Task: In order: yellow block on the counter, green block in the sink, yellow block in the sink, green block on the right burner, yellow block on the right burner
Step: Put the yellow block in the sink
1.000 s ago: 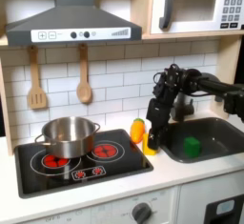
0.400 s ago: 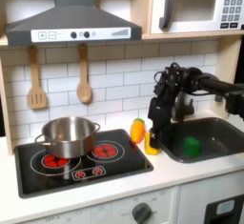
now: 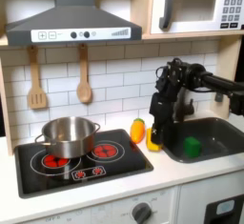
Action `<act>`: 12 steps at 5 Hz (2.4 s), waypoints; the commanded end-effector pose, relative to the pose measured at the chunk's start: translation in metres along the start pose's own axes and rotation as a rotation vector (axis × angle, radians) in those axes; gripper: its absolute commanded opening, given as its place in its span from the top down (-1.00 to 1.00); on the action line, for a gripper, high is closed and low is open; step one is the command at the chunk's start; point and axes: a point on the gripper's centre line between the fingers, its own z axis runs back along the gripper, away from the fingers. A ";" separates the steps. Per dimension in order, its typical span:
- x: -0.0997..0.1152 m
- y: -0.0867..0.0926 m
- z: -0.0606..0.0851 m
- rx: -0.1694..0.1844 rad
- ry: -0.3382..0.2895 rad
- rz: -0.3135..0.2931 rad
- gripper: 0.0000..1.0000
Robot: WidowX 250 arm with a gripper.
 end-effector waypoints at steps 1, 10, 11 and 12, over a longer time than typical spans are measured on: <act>-0.014 -0.029 0.005 -0.065 0.001 -0.106 1.00; -0.034 -0.101 -0.057 -0.039 0.031 -0.318 1.00; -0.030 -0.097 -0.057 -0.037 0.016 -0.319 1.00; -0.036 -0.097 -0.060 -0.029 0.019 -0.344 1.00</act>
